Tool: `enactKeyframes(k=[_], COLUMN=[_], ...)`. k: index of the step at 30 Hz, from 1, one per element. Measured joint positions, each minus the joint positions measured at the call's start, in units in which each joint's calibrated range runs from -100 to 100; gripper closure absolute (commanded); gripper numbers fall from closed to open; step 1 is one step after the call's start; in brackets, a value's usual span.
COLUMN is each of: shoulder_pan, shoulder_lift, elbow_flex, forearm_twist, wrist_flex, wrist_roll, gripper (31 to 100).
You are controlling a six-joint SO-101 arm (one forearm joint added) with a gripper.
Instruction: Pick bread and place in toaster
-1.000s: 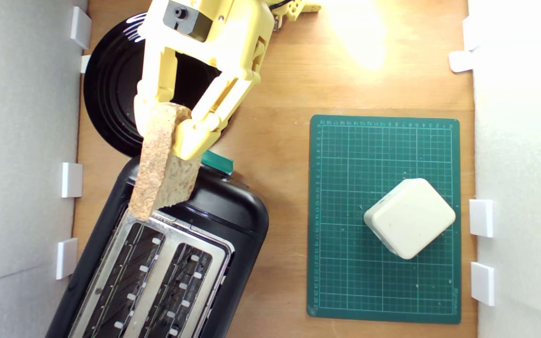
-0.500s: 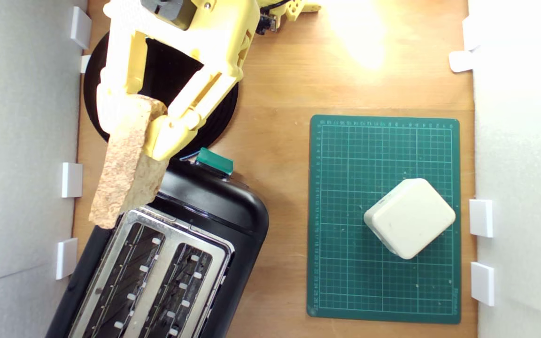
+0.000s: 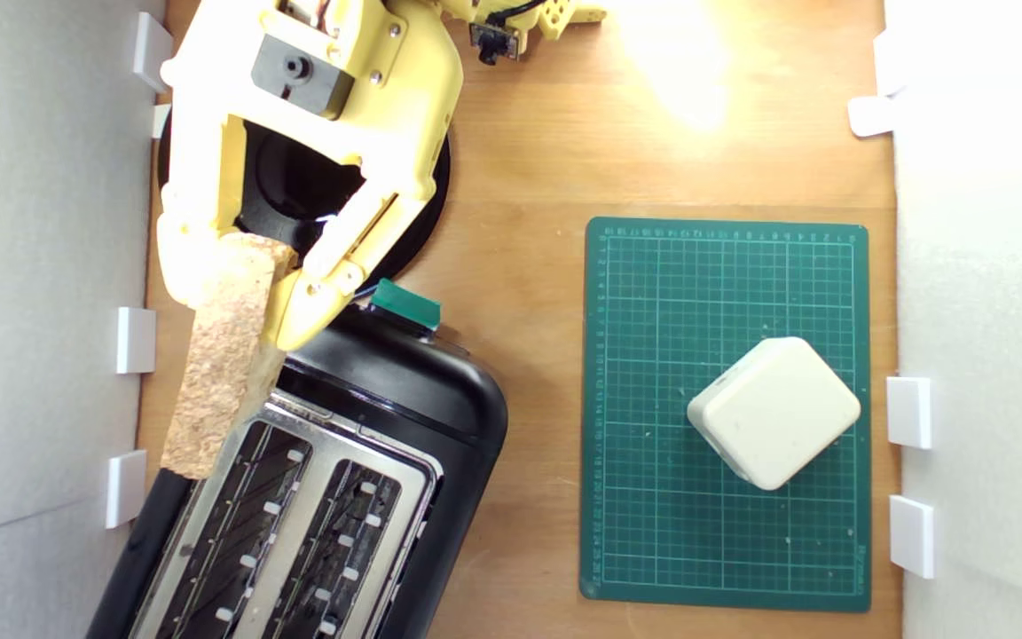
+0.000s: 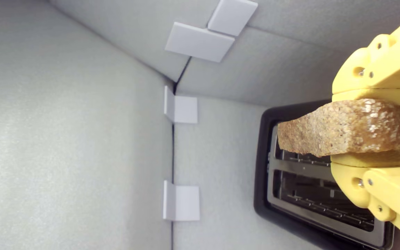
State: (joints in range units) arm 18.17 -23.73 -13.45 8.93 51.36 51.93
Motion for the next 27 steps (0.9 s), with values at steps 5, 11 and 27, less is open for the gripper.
enactKeyframes(k=[5,11,27], shoulder_pan=[0.0,0.8,0.8], shoulder_lift=[3.5,6.3,9.6], elbow_flex=[0.0,0.0,0.0], forearm_twist=[-1.5,-1.6,-1.6], wrist_flex=[0.0,-0.1,-6.3], wrist_roll=[0.0,0.0,0.0], gripper=[68.9,68.9,68.9])
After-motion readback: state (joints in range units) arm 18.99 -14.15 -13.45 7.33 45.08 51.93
